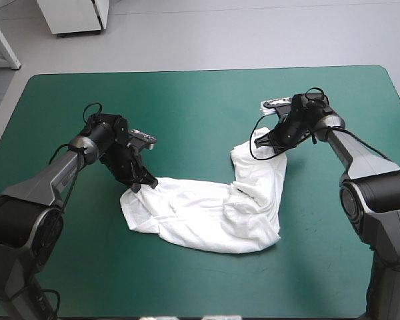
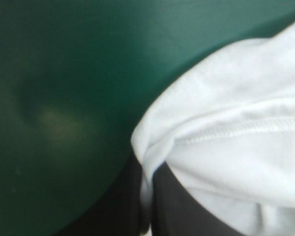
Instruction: Fold the cloth
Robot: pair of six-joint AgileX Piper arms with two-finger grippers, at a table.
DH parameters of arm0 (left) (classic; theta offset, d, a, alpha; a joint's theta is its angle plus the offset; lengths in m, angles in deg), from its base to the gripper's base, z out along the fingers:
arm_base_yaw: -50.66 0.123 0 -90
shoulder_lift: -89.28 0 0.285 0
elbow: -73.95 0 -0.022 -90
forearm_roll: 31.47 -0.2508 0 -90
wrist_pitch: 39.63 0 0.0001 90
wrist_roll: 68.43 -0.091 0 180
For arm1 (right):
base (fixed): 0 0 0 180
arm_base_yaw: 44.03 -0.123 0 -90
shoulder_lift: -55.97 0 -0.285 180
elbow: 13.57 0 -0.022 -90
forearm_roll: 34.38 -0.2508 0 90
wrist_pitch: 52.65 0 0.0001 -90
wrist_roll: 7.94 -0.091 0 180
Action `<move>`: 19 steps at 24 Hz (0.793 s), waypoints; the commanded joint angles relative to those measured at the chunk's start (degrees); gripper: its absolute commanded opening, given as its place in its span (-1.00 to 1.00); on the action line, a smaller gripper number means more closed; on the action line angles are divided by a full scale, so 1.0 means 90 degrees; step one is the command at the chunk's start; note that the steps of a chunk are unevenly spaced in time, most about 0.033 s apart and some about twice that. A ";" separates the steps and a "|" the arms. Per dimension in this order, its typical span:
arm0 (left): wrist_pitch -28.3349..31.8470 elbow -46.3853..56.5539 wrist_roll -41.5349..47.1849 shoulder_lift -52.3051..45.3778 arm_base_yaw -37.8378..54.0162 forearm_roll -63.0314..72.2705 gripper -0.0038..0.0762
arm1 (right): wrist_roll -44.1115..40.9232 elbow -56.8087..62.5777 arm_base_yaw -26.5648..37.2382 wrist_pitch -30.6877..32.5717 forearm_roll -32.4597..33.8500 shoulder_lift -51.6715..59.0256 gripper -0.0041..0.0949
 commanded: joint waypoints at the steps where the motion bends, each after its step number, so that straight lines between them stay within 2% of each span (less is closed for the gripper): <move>1: -0.0706 -0.0644 0.0036 -0.1199 -0.0042 0.0104 -0.93 | -0.0017 -0.0071 0.0285 0.0230 0.0180 0.1067 -0.94; 8: -0.0688 -0.1850 0.0122 -0.3896 -0.0042 -0.0077 -0.93 | -0.0061 -0.0071 0.1039 0.0355 0.0144 0.3522 -0.94; 15: -0.0299 -0.2533 0.0076 -0.4833 -0.0042 -0.0559 -0.93 | -0.0139 -0.0232 0.1137 -0.0017 0.0198 0.5108 -0.94; 19: -0.0374 -0.2858 0.0076 -0.5081 -0.0042 -0.0387 -0.93 | -0.0261 -0.0723 0.1125 -0.0043 0.0198 0.5733 -0.94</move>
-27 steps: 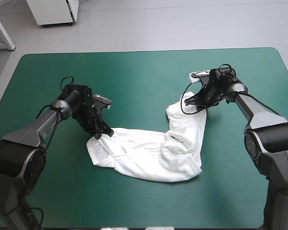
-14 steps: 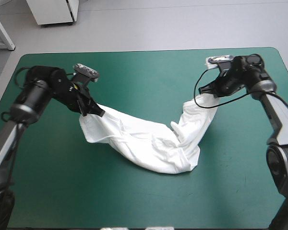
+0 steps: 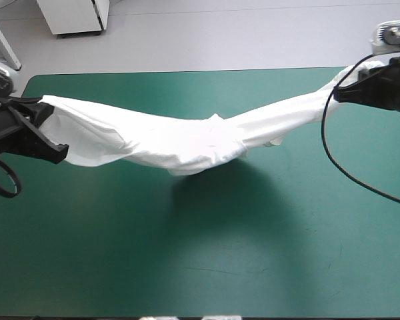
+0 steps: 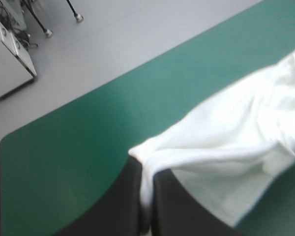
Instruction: Fold the cloth
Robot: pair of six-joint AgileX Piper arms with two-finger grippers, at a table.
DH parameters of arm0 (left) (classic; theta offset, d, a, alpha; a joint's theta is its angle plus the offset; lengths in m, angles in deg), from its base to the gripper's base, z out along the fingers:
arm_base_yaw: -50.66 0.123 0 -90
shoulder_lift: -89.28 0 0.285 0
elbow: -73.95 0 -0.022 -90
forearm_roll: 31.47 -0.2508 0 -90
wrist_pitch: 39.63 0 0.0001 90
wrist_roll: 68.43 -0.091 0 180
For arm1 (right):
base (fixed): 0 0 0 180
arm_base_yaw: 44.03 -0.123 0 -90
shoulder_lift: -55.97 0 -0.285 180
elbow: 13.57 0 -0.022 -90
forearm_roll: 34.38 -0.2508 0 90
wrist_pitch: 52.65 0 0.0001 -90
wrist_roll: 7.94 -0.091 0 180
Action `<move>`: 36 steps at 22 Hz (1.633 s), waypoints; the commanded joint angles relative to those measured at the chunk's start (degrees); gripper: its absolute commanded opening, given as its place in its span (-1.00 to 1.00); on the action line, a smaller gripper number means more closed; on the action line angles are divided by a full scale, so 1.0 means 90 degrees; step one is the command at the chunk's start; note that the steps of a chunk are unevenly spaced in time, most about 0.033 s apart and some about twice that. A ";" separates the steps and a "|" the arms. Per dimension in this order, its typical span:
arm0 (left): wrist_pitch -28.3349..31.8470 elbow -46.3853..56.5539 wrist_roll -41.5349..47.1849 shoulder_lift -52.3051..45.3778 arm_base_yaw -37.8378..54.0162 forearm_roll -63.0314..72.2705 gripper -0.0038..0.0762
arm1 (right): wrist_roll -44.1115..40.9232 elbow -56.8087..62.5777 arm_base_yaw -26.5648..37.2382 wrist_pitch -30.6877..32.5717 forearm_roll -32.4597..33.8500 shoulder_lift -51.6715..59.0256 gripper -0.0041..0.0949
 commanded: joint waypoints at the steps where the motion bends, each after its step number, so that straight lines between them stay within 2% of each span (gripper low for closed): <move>1: 0.0050 -0.0504 0.0028 -0.0317 -0.0042 0.0271 -0.93 | -0.0065 -0.0664 0.0039 -0.0503 -0.0008 0.0711 -0.94; 4: 0.0050 -0.0935 0.0080 -0.0510 -0.0042 0.0657 -0.93 | -0.0091 -0.1067 -0.0020 -0.0491 -0.0025 0.1072 -0.94; 6: -0.0081 -0.1174 0.0320 -0.0645 -0.0042 0.0699 -0.93 | -0.0114 -0.1198 -0.0341 -0.0369 0.0019 0.1311 -0.94; 8: -0.0249 -0.1264 0.0646 -0.0951 -0.0042 0.0889 -0.93 | -0.0180 -0.1198 -0.0898 0.0114 0.0275 0.1697 -0.94; 13: -0.0260 -0.1197 0.1017 -0.1366 -0.0042 0.1921 -0.93 | -0.0457 -0.1172 -0.1244 0.0487 0.0457 0.2162 -0.94; 17: -0.0260 -0.0108 0.1285 -0.1454 -0.0042 0.2047 -0.93 | -0.0517 -0.0767 -0.1244 0.0590 0.0497 0.2222 -0.94; 21: -0.0260 0.1310 0.1455 -0.1315 -0.0042 0.2017 -0.93 | -0.0703 0.0062 -0.1244 0.0369 0.0750 0.2051 -0.94; 25: -0.0161 0.1987 0.1455 -0.0529 -0.0042 0.1550 -0.93 | -0.0703 0.0523 -0.1230 -0.0122 0.1040 0.1092 -0.94; 31: 0.0879 0.1987 0.1455 0.0961 -0.0042 0.0765 -0.93 | -0.0703 0.0523 -0.1230 -0.0864 0.1154 -0.0526 -0.94; 36: 0.1465 0.1974 0.1428 0.2143 -0.0042 0.0400 -0.93 | -0.0666 0.0511 -0.1230 -0.1304 0.1111 -0.1609 -0.94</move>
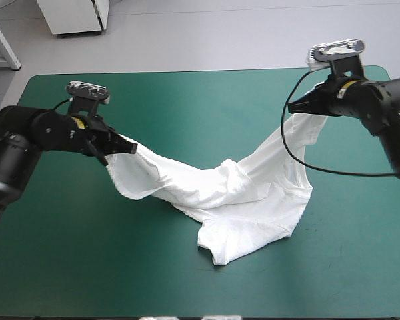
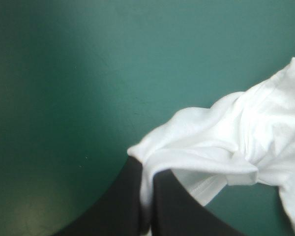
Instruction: Fold the cloth
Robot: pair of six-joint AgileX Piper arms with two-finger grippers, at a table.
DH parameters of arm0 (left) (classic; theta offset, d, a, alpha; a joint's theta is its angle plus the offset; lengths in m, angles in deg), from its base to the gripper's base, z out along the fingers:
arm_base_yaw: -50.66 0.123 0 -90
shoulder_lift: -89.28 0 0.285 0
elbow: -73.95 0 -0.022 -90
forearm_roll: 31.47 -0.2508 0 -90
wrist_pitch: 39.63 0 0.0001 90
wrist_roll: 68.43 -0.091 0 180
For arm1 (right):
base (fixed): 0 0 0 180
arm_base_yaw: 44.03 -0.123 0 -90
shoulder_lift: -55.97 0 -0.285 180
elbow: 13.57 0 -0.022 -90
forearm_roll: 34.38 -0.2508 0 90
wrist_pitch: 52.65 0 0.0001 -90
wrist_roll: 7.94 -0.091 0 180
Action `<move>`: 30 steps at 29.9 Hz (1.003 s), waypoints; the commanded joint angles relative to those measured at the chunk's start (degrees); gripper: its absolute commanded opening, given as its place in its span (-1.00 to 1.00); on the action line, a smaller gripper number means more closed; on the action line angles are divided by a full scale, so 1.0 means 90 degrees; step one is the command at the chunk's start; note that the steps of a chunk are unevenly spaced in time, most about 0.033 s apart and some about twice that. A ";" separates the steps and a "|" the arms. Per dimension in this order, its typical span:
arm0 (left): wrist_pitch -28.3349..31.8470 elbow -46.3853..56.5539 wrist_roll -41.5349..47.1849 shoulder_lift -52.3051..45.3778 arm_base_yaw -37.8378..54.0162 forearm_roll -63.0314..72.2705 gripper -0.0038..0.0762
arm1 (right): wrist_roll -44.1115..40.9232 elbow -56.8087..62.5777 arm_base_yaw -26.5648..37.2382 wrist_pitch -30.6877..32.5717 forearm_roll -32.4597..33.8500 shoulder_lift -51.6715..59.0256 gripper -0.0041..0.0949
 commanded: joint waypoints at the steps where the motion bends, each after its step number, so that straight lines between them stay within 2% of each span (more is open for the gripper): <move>1: 0.0786 -0.0149 0.0033 0.0574 -0.0042 -0.0262 -0.93 | 0.0065 -0.0157 -0.0005 -0.0733 0.0069 -0.0493 -0.94; 5: 0.1466 -0.0149 0.0085 0.1346 -0.0042 -0.0713 -0.93 | 0.0065 -0.0157 -0.0005 -0.1046 0.0069 -0.1157 -0.94; 10: 0.2001 -0.0149 0.0369 0.2067 0.0045 -0.1291 -0.93 | 0.0103 -0.0157 -0.0005 -0.1496 0.0188 -0.1697 -0.94; 16: 0.2709 -0.0173 0.0449 0.2601 0.0609 -0.1335 -0.93 | 0.0113 -0.0157 0.0031 -0.1865 0.0410 -0.2090 -0.94; 23: 0.2463 -0.0417 0.0325 0.2921 0.0855 -0.1387 -0.92 | 0.0113 -0.0157 0.0084 -0.1819 0.0234 -0.2515 -0.93; 25: 0.2414 -0.0438 0.0215 0.2921 0.0855 -0.1254 -0.88 | 0.0286 -0.0157 0.0084 -0.1779 0.0125 -0.2551 -0.82; 27: 0.2300 -0.0523 -0.0041 0.2921 0.0855 -0.1057 -0.71 | 0.0670 -0.0157 0.0096 -0.1765 -0.0080 -0.2551 -0.60; 28: 0.2256 -0.0564 -0.0127 0.2921 0.0855 -0.0998 -0.60 | 0.0761 -0.0184 0.0094 -0.1765 -0.0124 -0.2539 -0.42; 30: 0.2193 -0.0719 -0.0251 0.2909 0.0855 -0.1022 -0.26 | 0.0778 -0.0301 0.0145 -0.1644 -0.0230 -0.2514 0.03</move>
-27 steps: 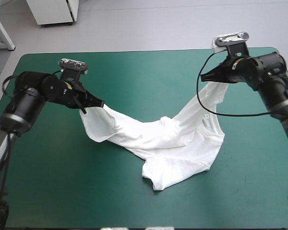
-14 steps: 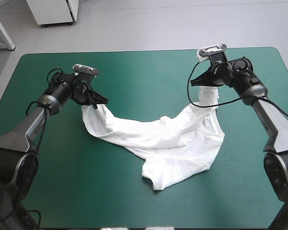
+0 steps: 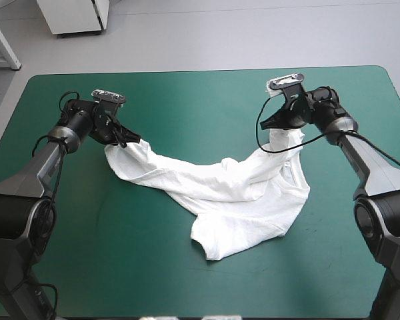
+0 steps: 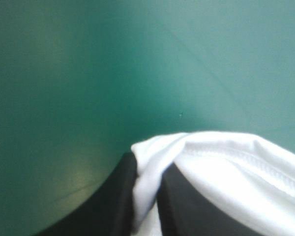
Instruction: Fold the cloth
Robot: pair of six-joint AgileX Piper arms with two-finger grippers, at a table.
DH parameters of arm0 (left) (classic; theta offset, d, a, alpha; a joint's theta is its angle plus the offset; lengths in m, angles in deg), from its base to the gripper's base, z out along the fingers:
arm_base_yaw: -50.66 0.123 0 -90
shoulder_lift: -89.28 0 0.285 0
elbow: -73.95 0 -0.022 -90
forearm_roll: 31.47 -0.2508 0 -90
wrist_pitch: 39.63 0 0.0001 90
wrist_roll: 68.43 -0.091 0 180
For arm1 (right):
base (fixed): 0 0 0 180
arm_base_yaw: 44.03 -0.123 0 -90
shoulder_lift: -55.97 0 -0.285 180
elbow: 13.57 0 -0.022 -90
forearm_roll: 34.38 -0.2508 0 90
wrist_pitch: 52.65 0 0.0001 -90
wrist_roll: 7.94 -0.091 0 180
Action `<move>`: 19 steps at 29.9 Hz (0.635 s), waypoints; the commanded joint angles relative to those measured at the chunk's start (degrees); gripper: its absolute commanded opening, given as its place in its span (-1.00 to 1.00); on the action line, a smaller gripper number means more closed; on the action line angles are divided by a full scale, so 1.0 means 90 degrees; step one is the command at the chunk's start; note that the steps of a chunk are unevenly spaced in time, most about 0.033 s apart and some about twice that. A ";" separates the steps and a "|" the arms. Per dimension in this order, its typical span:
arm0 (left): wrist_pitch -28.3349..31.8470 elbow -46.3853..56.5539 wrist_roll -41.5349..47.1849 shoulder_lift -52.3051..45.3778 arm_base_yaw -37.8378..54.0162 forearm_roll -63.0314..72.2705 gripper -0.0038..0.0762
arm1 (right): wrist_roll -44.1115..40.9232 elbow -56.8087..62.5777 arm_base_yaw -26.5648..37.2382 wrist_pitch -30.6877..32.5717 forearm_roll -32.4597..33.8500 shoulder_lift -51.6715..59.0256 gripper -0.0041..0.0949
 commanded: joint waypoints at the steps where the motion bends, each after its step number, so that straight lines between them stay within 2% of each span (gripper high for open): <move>1: 0.0031 -0.0476 -0.0178 -0.0346 0.0010 0.0078 -0.06 | 0.0212 -0.0386 0.0129 -0.0079 -0.0157 0.0428 0.26; 4: -0.0338 -0.0893 -0.0178 -0.0399 0.0010 0.0030 0.45 | 0.0089 -0.0612 0.0239 0.0266 -0.0172 0.0608 0.68; 6: -0.0673 -0.1152 -0.0166 -0.0496 0.0010 -0.0012 0.58 | 0.0103 -0.0669 0.0300 0.0500 -0.0172 0.0881 0.73; 10: -0.1127 -0.1334 -0.0216 -0.1048 0.0010 -0.0115 0.59 | 0.0105 -0.0652 0.0406 0.1139 -0.0229 0.1609 0.67; 15: -0.2059 -0.1308 -0.0528 -0.2102 -0.0002 0.0353 0.59 | 0.0076 -0.0120 0.0395 0.1470 -0.0633 0.2809 0.58; 19: -0.2154 -0.1308 -0.0732 -0.2958 -0.0002 0.0963 0.59 | -0.0272 0.0631 0.0395 0.2359 -0.0798 0.3692 0.58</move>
